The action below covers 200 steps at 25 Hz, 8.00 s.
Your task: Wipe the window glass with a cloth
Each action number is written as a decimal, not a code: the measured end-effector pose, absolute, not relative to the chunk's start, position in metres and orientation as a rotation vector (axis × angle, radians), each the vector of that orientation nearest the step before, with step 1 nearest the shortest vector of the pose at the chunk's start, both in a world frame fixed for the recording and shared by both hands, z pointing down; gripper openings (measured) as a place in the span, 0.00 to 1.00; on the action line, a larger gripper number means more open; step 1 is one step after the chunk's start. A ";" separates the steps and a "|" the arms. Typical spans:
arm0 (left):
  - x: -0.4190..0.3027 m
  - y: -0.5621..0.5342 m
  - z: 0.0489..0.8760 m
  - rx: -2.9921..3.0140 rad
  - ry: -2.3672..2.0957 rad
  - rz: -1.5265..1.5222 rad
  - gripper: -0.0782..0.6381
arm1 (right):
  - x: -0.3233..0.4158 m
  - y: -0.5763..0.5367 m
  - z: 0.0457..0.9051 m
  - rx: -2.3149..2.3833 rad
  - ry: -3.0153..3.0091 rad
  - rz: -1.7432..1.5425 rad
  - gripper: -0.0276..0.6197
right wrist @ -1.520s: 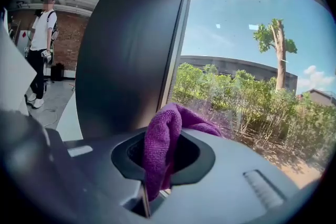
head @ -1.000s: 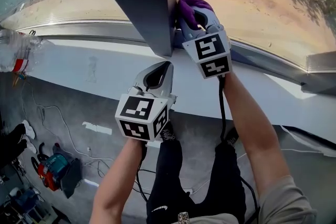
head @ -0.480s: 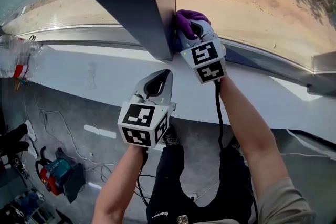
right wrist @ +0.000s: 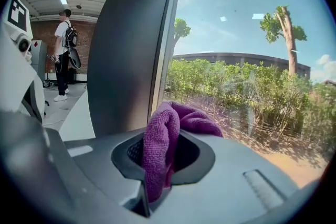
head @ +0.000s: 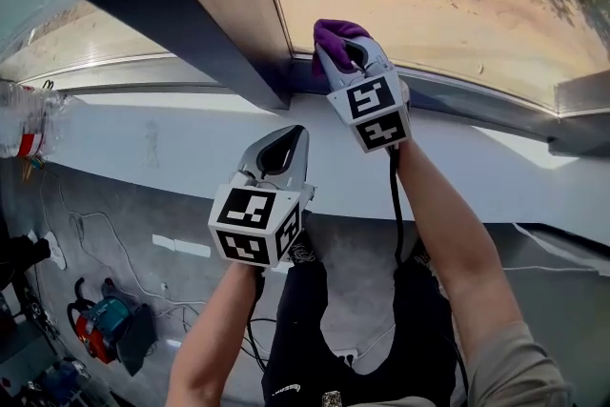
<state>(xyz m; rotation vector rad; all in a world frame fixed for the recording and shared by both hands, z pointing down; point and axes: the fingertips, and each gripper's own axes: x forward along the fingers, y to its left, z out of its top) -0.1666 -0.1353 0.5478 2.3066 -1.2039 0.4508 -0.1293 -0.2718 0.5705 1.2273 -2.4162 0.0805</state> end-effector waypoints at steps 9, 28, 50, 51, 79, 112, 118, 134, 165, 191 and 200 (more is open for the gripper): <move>-0.095 -0.128 0.546 2.354 -1.114 0.447 0.11 | -0.038 -0.252 0.568 1.272 -2.351 0.090 0.17; 0.095 -0.104 0.548 2.460 -0.923 0.486 0.11 | 0.206 -0.208 0.571 1.548 -2.188 0.169 0.17; 0.287 -0.082 0.569 2.578 -0.707 0.581 0.11 | 0.467 -0.160 0.604 1.831 -1.961 0.235 0.17; 0.293 -0.082 0.570 2.582 -0.697 0.585 0.11 | 0.477 -0.159 0.605 1.846 -1.951 0.241 0.17; 0.310 -0.077 0.615 2.533 -0.682 0.660 0.11 | 0.615 -0.131 0.687 2.318 -1.337 0.669 0.16; 0.128 -0.095 0.611 2.391 -0.892 0.542 0.11 | 0.356 -0.189 0.679 1.934 -1.757 0.569 0.16; 0.073 -0.103 0.606 2.382 -0.927 0.546 0.11 | 0.278 -0.202 0.678 1.891 -1.805 0.583 0.16; -0.093 -0.126 0.616 2.301 -1.047 0.606 0.11 | 0.068 -0.243 0.686 1.745 -1.882 0.644 0.16; -0.230 -0.131 0.614 2.184 -1.179 0.607 0.11 | -0.174 -0.283 0.687 1.078 -2.295 0.363 0.16; -0.158 -0.111 0.463 2.191 -1.437 0.422 0.11 | -0.136 -0.180 0.448 0.820 -2.736 0.124 0.16; -0.170 -0.074 0.348 2.336 -1.485 0.338 0.11 | -0.124 -0.114 0.316 1.010 -2.794 -0.024 0.16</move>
